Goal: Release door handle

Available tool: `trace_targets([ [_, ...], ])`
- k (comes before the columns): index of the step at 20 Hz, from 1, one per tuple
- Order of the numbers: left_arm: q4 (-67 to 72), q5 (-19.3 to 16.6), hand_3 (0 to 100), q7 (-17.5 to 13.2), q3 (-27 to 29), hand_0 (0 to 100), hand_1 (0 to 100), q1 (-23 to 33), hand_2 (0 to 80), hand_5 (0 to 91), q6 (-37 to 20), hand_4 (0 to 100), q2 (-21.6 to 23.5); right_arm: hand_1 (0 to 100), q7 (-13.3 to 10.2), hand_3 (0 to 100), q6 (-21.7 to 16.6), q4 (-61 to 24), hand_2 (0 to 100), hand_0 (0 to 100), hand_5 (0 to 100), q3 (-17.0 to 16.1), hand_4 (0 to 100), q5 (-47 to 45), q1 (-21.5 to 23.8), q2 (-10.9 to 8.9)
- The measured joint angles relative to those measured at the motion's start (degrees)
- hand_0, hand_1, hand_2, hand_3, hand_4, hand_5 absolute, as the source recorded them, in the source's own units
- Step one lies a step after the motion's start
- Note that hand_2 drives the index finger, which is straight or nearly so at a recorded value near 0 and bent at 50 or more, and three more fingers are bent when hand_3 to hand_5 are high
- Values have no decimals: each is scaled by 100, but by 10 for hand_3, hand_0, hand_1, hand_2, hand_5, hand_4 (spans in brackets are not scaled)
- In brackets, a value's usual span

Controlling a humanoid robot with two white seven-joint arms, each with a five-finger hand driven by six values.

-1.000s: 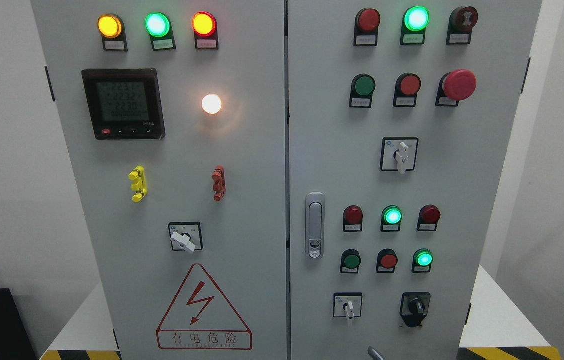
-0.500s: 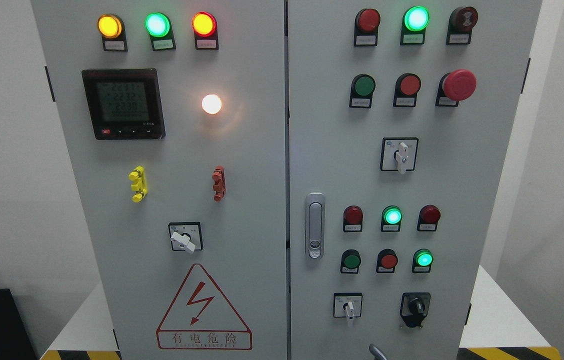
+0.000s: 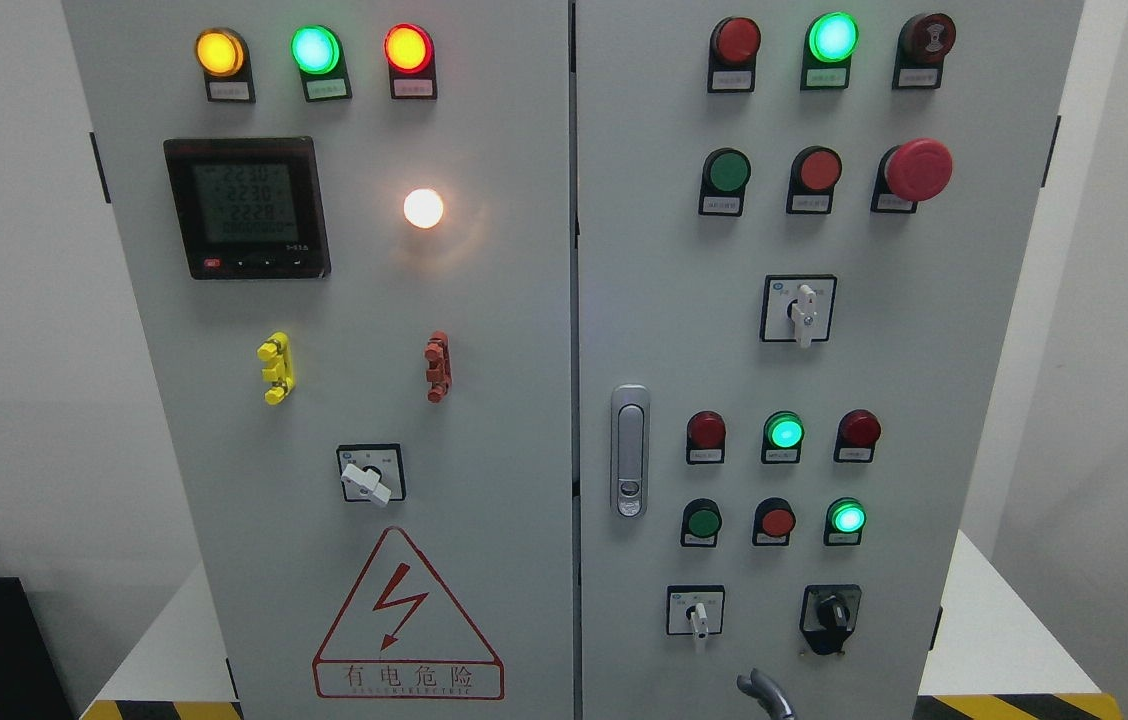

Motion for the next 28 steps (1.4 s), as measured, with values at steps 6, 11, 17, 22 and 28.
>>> trace_targets([
  [6, 0, 0, 0, 0, 0, 120, 389, 0, 0, 0, 0, 0, 0, 309, -108, 992, 4, -39, 0, 380, 957, 25, 894, 1558, -307, 183],
  [11, 0, 0, 0, 0, 0, 120, 389, 0, 0, 0, 0, 0, 0, 311, -137, 1000, 280, -51, 0, 355, 989, 46, 995, 2763, -469, 343],
  [17, 0, 0, 0, 0, 0, 120, 389, -1, 0, 0, 0, 0, 1, 302, -69, 1000, 912, -38, 0, 352, 998, 101, 1000, 3907, -886, 472],
  [22, 0, 0, 0, 0, 0, 120, 389, -1, 0, 0, 0, 0, 1, 299, 270, 1000, 1195, -15, 0, 356, 1000, 146, 1000, 4364, -1165, 527],
  [28, 0, 0, 0, 0, 0, 120, 389, 0, 0, 0, 0, 0, 1, 287, 689, 1000, 1434, 44, 0, 367, 998, 222, 1000, 4657, -1451, 574],
])
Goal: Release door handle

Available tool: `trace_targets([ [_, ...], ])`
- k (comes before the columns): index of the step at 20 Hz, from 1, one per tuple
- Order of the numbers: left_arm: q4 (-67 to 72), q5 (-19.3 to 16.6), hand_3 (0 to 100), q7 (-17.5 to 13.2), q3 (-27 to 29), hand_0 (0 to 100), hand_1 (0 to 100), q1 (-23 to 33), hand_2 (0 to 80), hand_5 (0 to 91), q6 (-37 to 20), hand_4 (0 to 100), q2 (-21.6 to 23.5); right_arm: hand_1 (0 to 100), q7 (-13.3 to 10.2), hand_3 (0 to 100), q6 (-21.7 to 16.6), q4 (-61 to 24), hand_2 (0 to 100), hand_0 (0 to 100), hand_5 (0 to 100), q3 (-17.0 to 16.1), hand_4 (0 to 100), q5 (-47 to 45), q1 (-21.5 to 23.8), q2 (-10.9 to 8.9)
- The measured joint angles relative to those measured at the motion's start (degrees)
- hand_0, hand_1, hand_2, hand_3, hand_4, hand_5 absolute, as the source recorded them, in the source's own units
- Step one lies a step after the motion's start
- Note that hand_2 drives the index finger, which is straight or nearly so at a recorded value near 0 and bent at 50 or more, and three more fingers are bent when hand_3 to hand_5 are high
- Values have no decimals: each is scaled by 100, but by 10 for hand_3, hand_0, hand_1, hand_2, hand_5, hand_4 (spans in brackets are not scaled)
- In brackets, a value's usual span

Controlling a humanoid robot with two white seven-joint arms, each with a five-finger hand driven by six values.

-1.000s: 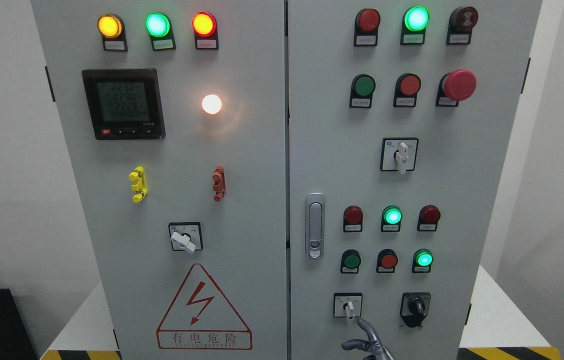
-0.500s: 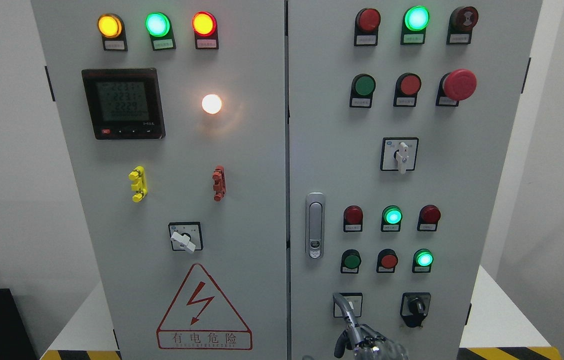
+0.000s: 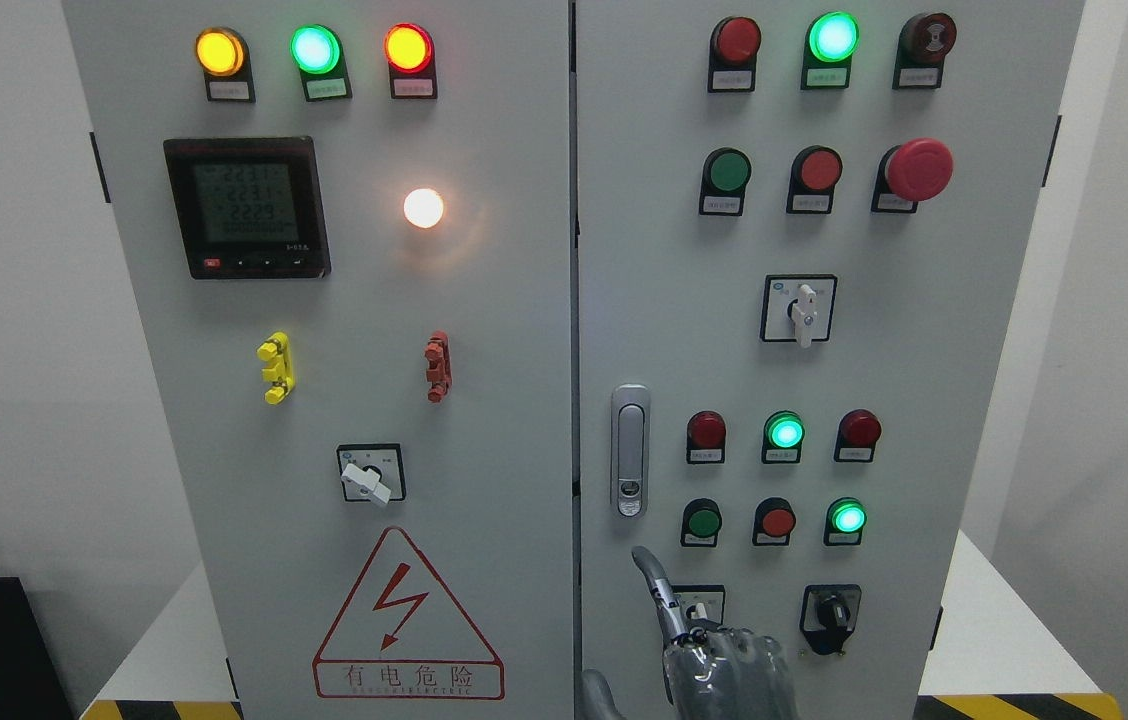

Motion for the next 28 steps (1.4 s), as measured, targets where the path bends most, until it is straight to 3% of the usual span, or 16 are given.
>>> trace_targets([
  [10, 0, 0, 0, 0, 0, 120, 389, 0, 0, 0, 0, 0, 0, 281, 373, 1000, 420, 240, 0, 399, 998, 104, 1000, 141, -419, 14],
  [13, 0, 0, 0, 0, 0, 120, 389, 0, 0, 0, 0, 0, -1, 280, 448, 1000, 540, 321, 0, 403, 998, 116, 947, 152, -536, 15],
  [28, 0, 0, 0, 0, 0, 120, 389, 0, 0, 0, 0, 0, -1, 279, 513, 1000, 742, 634, 0, 414, 997, 135, 1000, 166, -778, 5],
])
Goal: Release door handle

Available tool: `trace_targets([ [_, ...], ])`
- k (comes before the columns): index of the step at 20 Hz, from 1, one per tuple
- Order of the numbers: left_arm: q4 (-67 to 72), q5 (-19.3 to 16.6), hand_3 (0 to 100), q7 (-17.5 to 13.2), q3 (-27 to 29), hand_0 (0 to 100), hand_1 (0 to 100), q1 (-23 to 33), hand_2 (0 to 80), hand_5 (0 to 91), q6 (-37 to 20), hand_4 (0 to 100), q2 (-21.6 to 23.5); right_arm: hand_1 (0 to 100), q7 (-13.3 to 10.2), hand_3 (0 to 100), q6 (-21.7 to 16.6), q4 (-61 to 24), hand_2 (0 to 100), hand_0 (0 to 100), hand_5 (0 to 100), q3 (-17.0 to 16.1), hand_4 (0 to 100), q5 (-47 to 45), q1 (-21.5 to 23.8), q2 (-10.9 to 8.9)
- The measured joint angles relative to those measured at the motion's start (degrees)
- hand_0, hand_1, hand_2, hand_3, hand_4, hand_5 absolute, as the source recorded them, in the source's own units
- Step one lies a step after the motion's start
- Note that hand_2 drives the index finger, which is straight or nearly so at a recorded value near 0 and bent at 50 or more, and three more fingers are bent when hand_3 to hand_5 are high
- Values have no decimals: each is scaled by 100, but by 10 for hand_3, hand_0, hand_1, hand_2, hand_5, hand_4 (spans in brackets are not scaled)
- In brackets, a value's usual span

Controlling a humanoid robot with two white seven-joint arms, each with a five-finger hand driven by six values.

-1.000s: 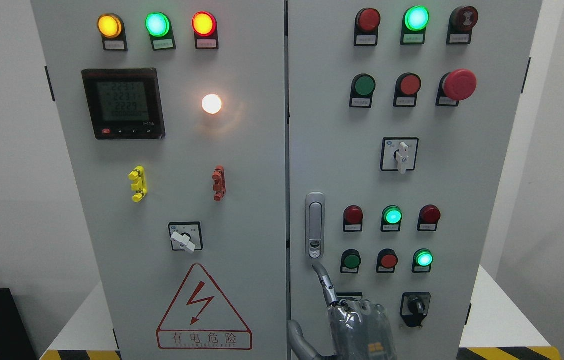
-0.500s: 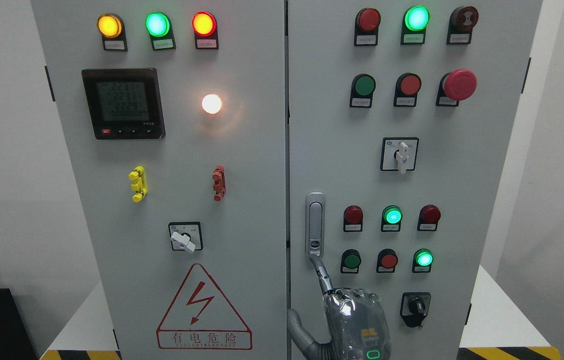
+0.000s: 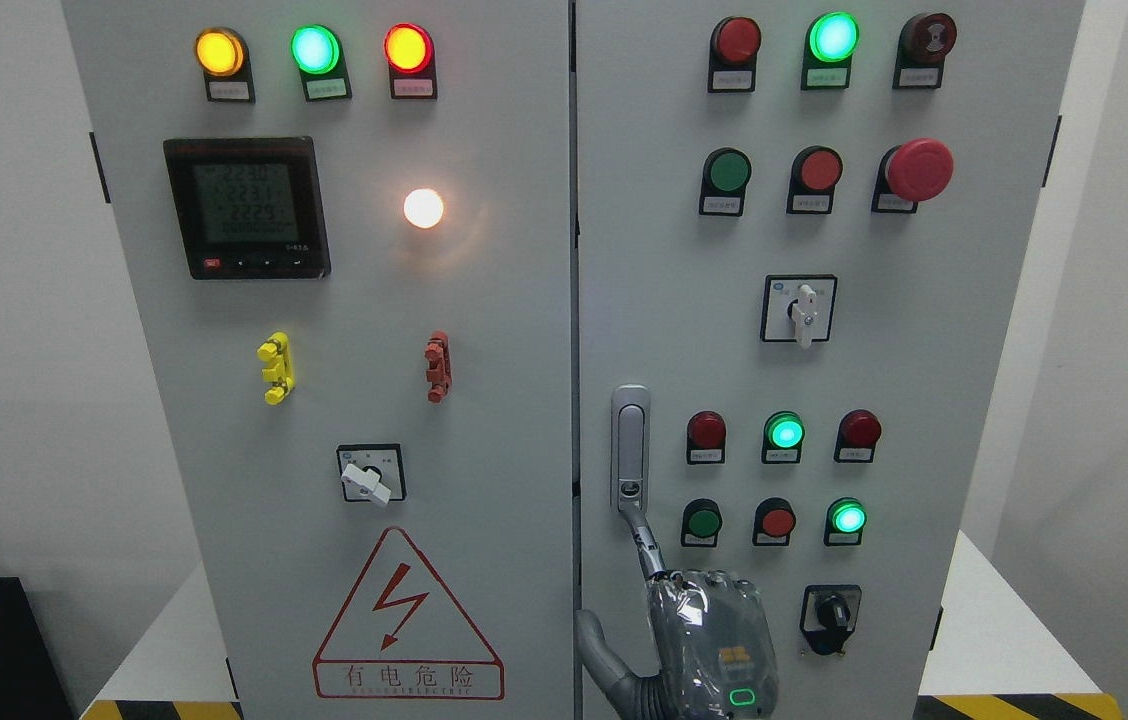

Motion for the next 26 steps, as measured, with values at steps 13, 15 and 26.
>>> trace_targets([
  [13, 0, 0, 0, 0, 0, 120, 389, 0, 0, 0, 0, 0, 0, 280, -60, 1000, 61, 80, 0, 413, 998, -22, 1000, -18, -37, 1],
  [15, 0, 0, 0, 0, 0, 120, 389, 0, 0, 0, 0, 0, 0, 279, -62, 1000, 61, 84, 0, 413, 998, -22, 1000, -22, -49, 1],
  [26, 0, 0, 0, 0, 0, 120, 389, 0, 0, 0, 0, 0, 0, 277, -41, 1000, 56, 133, 0, 414, 998, -30, 1000, -25, -91, -2],
])
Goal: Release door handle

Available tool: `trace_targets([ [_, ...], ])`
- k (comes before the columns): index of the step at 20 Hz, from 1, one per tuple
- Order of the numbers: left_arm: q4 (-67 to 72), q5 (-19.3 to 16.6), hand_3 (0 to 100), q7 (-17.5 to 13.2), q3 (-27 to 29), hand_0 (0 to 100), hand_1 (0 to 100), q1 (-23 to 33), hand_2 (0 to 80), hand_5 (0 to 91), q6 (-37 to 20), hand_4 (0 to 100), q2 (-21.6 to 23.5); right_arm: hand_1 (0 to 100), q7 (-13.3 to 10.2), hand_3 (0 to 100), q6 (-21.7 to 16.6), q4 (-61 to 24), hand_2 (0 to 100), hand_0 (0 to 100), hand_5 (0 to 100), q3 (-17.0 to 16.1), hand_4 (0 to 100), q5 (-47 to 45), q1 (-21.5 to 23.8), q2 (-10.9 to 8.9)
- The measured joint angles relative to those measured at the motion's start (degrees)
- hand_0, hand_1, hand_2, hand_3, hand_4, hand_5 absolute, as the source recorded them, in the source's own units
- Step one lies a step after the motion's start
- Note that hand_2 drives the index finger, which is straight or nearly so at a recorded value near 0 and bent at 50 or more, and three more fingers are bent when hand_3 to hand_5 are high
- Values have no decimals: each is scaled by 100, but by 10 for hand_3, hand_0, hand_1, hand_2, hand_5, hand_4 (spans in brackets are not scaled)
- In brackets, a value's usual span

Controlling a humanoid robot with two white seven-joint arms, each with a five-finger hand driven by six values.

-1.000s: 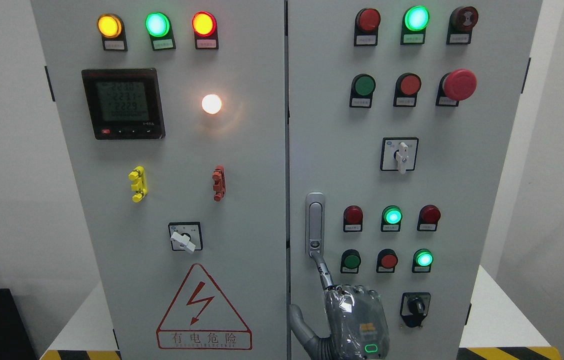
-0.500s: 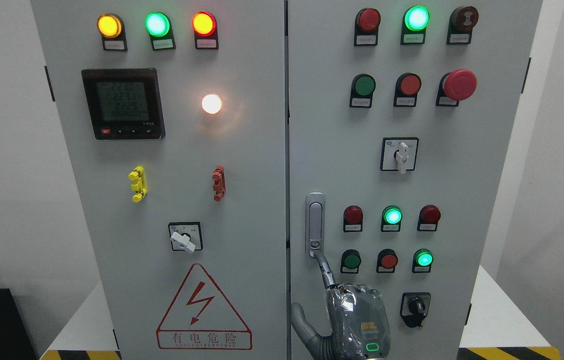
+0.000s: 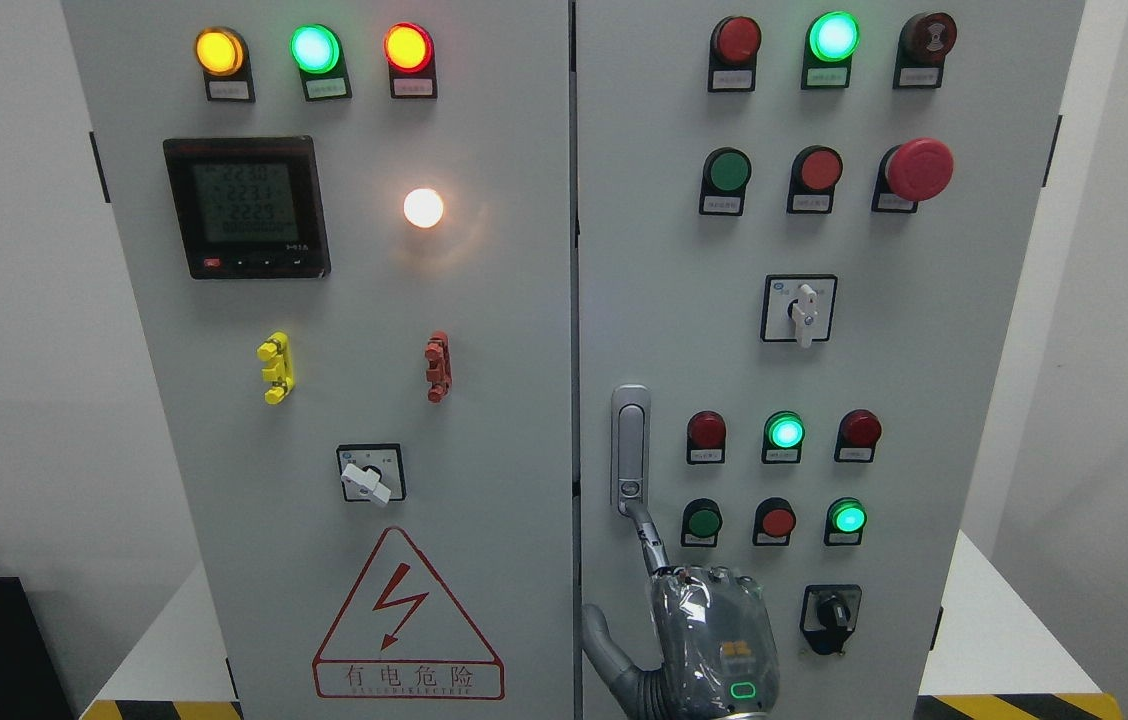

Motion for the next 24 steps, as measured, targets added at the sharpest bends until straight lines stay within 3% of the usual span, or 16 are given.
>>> trace_targets([
  [24, 0, 0, 0, 0, 0, 120, 389, 1, 0, 0, 0, 0, -1, 275, -30, 1000, 2, 109, 0, 415, 998, -14, 1000, -6, 26, -3],
])
